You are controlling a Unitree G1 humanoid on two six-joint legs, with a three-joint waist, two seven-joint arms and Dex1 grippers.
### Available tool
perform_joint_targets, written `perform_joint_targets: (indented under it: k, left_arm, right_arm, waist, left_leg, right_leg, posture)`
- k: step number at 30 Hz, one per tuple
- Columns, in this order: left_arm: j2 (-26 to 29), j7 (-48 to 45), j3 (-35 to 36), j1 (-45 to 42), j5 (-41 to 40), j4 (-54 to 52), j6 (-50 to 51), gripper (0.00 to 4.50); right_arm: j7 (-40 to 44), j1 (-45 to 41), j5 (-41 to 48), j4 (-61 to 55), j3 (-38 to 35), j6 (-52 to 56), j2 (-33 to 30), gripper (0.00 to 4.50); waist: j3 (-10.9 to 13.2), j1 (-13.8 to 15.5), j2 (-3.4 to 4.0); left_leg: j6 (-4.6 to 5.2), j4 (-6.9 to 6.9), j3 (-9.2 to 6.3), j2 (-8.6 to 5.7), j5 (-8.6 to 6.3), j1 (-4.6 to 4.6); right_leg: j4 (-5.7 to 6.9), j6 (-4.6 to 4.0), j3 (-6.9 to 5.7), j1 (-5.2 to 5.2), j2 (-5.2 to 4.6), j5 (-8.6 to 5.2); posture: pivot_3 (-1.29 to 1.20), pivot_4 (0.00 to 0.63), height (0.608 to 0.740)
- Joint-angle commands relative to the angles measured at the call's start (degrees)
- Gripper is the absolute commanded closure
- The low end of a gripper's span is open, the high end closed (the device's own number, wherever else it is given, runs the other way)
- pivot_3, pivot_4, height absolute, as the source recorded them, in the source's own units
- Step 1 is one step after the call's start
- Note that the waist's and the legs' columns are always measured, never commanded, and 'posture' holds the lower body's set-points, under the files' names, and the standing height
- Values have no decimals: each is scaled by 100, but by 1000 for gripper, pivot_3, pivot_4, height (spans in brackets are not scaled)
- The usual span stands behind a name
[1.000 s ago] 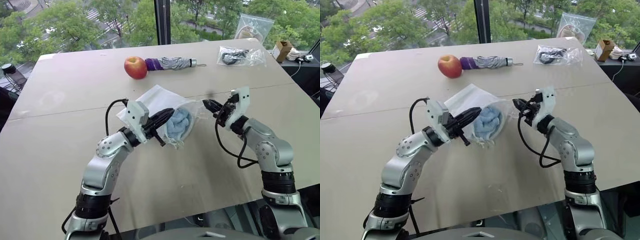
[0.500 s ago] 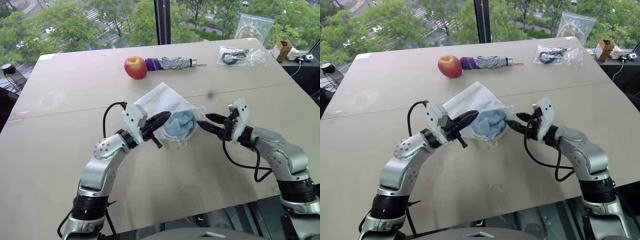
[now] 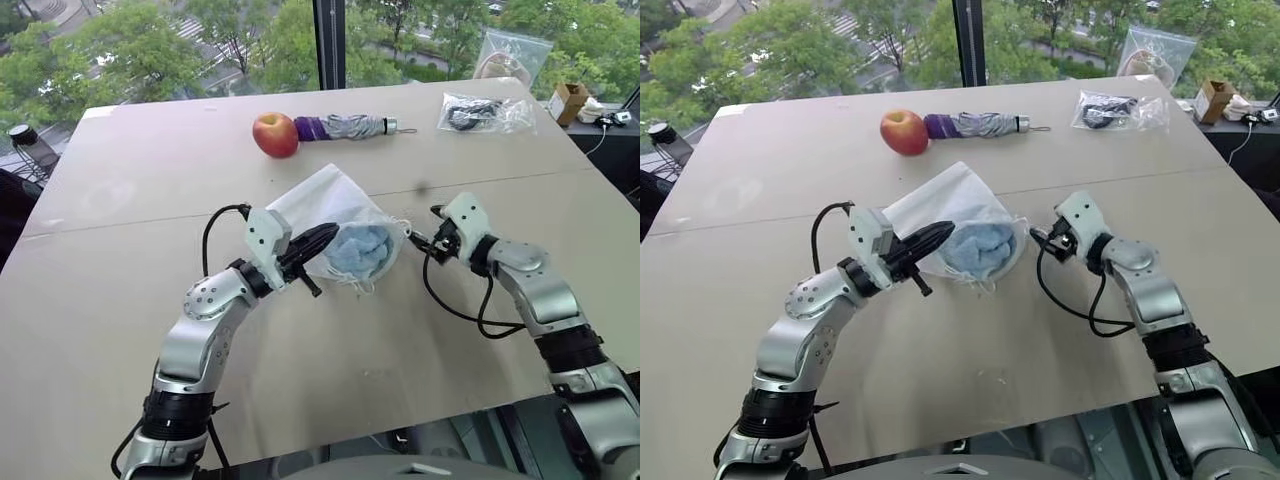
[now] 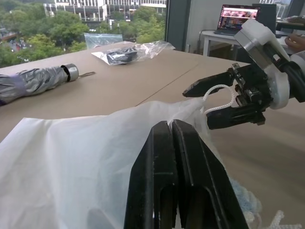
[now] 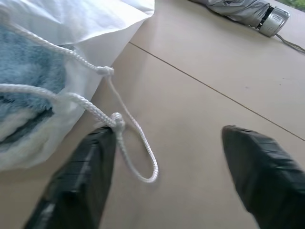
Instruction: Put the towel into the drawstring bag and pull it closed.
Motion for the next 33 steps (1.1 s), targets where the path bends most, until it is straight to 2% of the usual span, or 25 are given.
perform_joint_targets:
  k: [1, 2, 3, 4, 6, 13, 17, 22, 25, 28, 30, 31, 33]
  left_arm:
    - [40, 26, 122, -55, -46, -117, -84, 4500]
    - [43, 30, 132, -48, -47, -116, -85, 4500]
    - [46, 31, 132, -40, -47, -118, -86, 4500]
    - [45, 30, 126, -24, -51, -127, -83, 4500]
    - [43, 26, 107, -1, -52, -139, -77, 4500]
    - [55, 1, 83, 2, -38, -129, -79, 4500]
    - [74, 44, 72, -12, 2, -109, -22, 4500]
    - [175, -4, -58, -53, 193, 1, -51, 4500]
    - [180, 5, -113, -117, 282, 83, -78, 4500]
    - [77, 161, 19, -326, 274, 232, -58, 4500]
    - [21, 282, 192, -542, 168, 288, -26, 3913]
    - [4, 375, 270, -632, 161, 298, -22, 3787]
    - [-101, 735, 518, -866, 174, 357, -70, 2795]
  right_arm:
    - [-65, -25, -58, -53, -197, -241, -4, 2678]
    - [-105, -6, -67, -57, -251, -271, 9, 3205]
    - [-162, 5, -44, -66, -324, -296, 42, 3406]
    - [-220, 5, 23, -91, -415, -298, 104, 4042]
    - [-320, -9, 98, -124, -549, -307, 209, 4407]
    - [-829, -130, 379, -102, -1190, -340, 566, 4407]
    - [-1160, -367, 1192, -360, -1864, 98, 963, 4407]
    - [-1650, -914, 2893, -838, -2833, 932, 1498, 4407]
    - [-1542, -818, 3194, -1195, -2711, 1346, 1462, 4407]
    - [-1386, -567, 2996, -1338, -2373, 1465, 1304, 4407]
    - [-1354, -467, 3003, -1353, -2316, 1497, 1256, 4500]
    - [-1352, -436, 3027, -1381, -2304, 1512, 1239, 4500]
    - [-1340, -391, 3070, -1455, -2276, 1567, 1210, 4500]
  waist:
    - [0, -2, 0]
    - [0, -2, 0]
    - [0, -2, 0]
    - [0, -3, 0]
    - [0, -7, 0]
    - [0, -17, 1]
    - [1, -21, 2]
    - [6, -20, 10]
    - [5, -8, 10]
    - [5, -7, 10]
    - [5, -12, 10]
    - [5, -13, 10]
    - [5, -22, 10]
  left_leg:
    - [0, 0, 0, 0, 0, -1]
    - [0, 0, 1, -1, 0, -1]
    - [0, 0, 1, -1, 0, -1]
    - [0, 0, 0, -1, 0, -1]
    - [0, 0, -1, -1, 0, 0]
    - [-4, 0, -3, -1, 3, 4]
    - [-5, 0, -1, -1, 4, 4]
    - [-5, 0, -3, 0, 4, 4]
    - [-5, -2, -10, 1, 3, 4]
    - [-5, -2, -9, 0, 3, 2]
    - [-5, -2, -8, 0, 3, 1]
    - [-5, -2, -6, -1, 3, 1]
    - [-5, -2, -7, -1, 4, 1]
  right_leg:
    - [-1, 0, 0, 0, -1, 0]
    - [-1, 0, 0, 0, -2, 0]
    - [-1, 0, 0, 0, -3, 0]
    - [-1, 0, 0, 0, -3, 0]
    - [0, 0, 0, 0, -2, 0]
    - [6, 0, 0, 0, 1, 0]
    - [6, 0, 3, 0, 0, 0]
    - [10, 0, 2, -1, 0, 1]
    - [12, -1, -7, 0, 0, 0]
    - [10, -1, -9, 0, -1, 0]
    - [10, 0, -7, 0, -2, 0]
    - [10, 0, -6, 0, -2, 0]
    - [10, 0, -5, -1, -2, 0]
  posture:
    - [0, 150, 740]
    - [0, 150, 740]
    - [0, 150, 740]
    - [0, 150, 740]
    - [0, 150, 740]
    - [0, 150, 740]
    - [0, 150, 740]
    - [0, 150, 740]
    - [0, 150, 740]
    - [0, 150, 740]
    - [0, 150, 740]
    - [0, 150, 740]
    - [0, 150, 740]
